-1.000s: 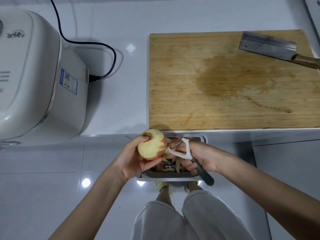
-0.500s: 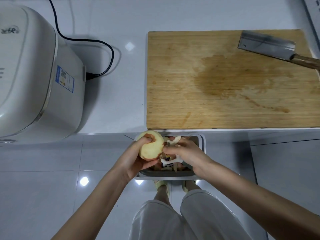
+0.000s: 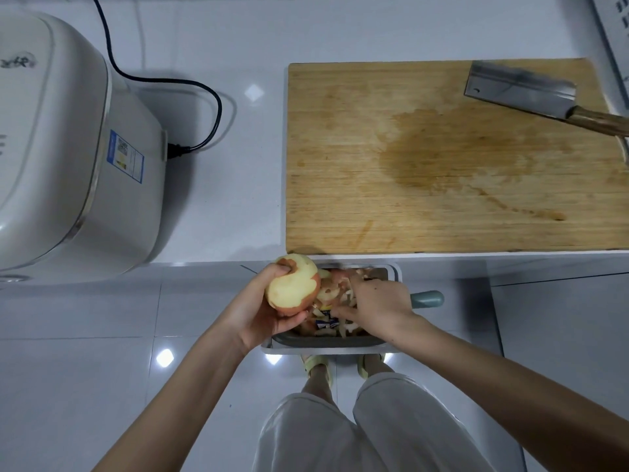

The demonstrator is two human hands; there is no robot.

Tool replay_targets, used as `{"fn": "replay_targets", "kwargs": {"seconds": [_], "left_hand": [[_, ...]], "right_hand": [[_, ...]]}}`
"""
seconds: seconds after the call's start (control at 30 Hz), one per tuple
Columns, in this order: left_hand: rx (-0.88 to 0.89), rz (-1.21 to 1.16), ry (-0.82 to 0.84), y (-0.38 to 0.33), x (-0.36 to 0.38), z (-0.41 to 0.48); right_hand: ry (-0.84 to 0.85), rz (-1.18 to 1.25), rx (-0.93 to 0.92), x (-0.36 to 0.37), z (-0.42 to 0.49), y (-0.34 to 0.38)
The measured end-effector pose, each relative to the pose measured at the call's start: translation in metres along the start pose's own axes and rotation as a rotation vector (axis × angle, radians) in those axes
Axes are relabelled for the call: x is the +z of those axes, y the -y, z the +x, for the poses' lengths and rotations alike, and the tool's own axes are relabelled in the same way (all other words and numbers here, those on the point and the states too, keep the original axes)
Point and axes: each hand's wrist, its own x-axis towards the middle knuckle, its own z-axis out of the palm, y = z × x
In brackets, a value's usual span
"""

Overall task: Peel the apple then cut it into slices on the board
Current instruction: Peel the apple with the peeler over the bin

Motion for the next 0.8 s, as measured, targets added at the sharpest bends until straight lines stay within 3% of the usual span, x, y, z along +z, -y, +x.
{"fn": "replay_targets", "kwargs": {"seconds": [0.1,0.23,0.4,0.6,0.8], "left_hand": [[-0.001,0.000,-0.005,-0.001,0.000,0.000],[-0.001,0.009,0.000,-0.001,0.000,0.001],[-0.008,0.025,0.004,-0.002,0.001,0.000],[-0.010,0.039,0.002,-0.001,-0.001,0.001],[-0.024,0.053,0.003,0.000,-0.003,0.001]], "right_hand": [[0.043,-0.081,-0.024,0.005,0.003,-0.004],[0.123,0.074,-0.133,-0.002,0.000,-0.010],[-0.028,0.134,-0.105,-0.001,0.003,-0.017],[-0.003,0.036,-0.065,0.002,0.001,-0.017],[-0.108,-0.117,-0.067,0.003,0.004,-0.017]]}}
